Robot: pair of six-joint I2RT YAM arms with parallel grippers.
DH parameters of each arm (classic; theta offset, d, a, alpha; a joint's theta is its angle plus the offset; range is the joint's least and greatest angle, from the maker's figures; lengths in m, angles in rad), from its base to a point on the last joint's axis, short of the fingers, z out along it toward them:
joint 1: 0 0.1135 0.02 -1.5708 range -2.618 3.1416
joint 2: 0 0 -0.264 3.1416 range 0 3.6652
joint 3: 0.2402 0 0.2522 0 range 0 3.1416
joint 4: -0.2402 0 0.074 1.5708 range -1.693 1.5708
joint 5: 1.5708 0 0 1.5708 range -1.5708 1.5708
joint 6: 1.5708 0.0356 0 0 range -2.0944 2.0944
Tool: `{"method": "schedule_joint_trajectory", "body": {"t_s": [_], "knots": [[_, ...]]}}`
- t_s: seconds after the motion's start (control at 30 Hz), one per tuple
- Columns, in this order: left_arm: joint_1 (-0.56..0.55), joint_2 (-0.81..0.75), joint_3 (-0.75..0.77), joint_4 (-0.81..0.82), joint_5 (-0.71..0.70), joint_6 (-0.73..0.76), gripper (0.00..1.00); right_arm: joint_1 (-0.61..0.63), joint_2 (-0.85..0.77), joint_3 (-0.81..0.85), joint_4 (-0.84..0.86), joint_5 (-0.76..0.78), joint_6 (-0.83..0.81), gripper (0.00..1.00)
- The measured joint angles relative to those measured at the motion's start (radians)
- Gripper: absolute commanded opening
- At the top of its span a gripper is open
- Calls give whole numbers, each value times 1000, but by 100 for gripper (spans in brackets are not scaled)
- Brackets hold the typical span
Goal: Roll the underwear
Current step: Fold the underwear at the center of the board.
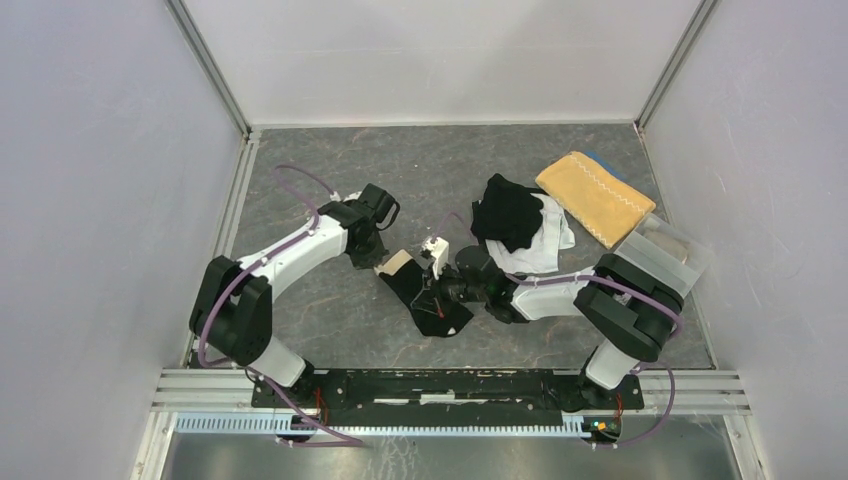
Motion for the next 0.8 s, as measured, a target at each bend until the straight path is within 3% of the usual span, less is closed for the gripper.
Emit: {"method": "schedule_joint_trajectory", "body": {"t_s": [0.23, 0.43, 0.8], "knots": [[-2, 56, 26, 1, 15, 30, 2, -17, -3, -17, -3, 31, -12, 0], [-2, 41, -3, 27, 27, 40, 2, 6, -23, 22, -108, 64, -87, 0], [-1, -320, -259, -73, 2, -64, 2, 260, -32, 111, -208, 148, -160, 0]]}}
